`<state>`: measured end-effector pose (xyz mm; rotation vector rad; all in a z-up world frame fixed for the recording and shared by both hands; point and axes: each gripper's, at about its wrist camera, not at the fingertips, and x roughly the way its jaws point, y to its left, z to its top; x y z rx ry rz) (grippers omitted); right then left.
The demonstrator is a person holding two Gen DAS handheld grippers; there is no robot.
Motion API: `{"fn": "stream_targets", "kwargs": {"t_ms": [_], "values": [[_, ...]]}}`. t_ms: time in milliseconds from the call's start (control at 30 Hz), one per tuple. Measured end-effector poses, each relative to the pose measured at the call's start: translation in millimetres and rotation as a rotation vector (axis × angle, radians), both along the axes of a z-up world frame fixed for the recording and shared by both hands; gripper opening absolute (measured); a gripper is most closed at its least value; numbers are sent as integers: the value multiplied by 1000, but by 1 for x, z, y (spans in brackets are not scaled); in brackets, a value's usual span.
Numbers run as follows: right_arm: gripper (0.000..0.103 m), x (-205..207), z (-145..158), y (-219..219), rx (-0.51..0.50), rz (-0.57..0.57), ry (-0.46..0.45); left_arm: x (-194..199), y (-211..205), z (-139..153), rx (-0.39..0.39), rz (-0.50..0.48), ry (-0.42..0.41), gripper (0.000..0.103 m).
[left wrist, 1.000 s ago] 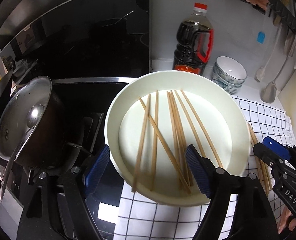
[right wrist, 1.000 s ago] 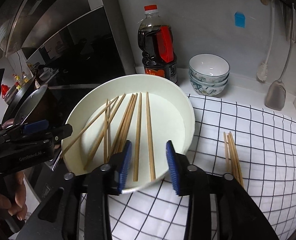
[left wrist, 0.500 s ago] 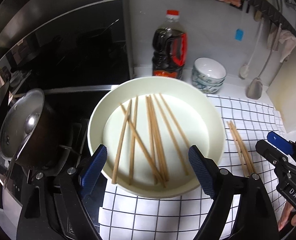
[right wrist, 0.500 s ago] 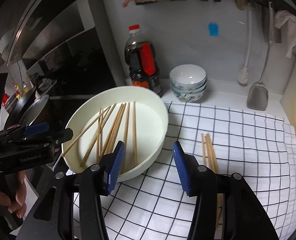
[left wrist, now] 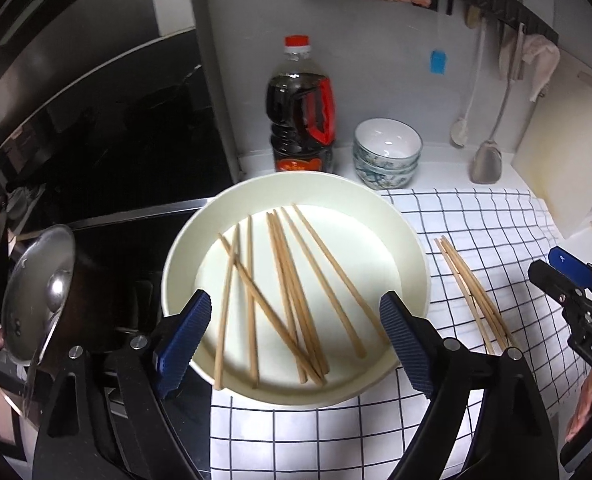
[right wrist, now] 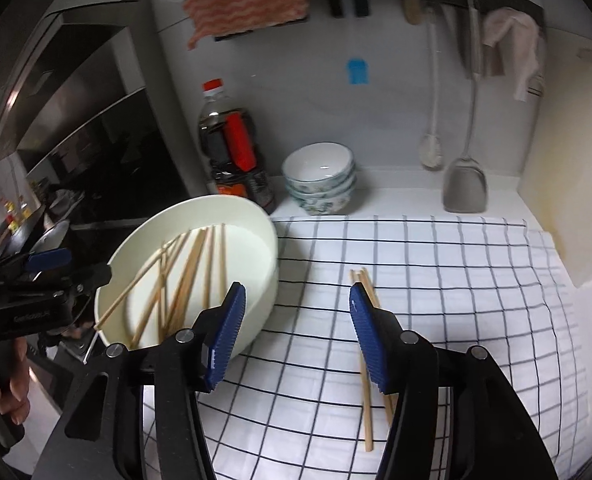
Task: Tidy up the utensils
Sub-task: 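Withdraw both open tools from the bowl back over the remaining chopsticks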
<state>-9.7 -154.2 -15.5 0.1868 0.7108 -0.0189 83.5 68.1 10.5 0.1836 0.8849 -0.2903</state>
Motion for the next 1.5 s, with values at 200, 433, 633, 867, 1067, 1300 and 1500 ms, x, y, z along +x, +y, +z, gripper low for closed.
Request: {"fn": "stream_targets", "kwargs": {"t_ms": [200,433,633,867,1067,1300,1500], "values": [[52,-15,-5,-18,17,-78,21,-3,-19,-8,-14,-89,13,85],[54,-36,-11,-63,-15,-117,67,-21,-56,-14,-57,-84,48,85],[54,-52,-31,-105,-45,-23,86,-53,-88,-26,-56,46,55,86],[54,-50,-68,-139,-1,73,136,-84,-117,-43,-37,153,93,87],[54,-44,-97,-136,-23,108,170,-93,-130,-66,-43,177,90,91],[54,-26,-123,-124,-37,168,197,-97,-132,-100,-29,202,122,91],[54,-19,-133,-113,-79,200,205,-95,-136,-108,-33,192,113,91]]}}
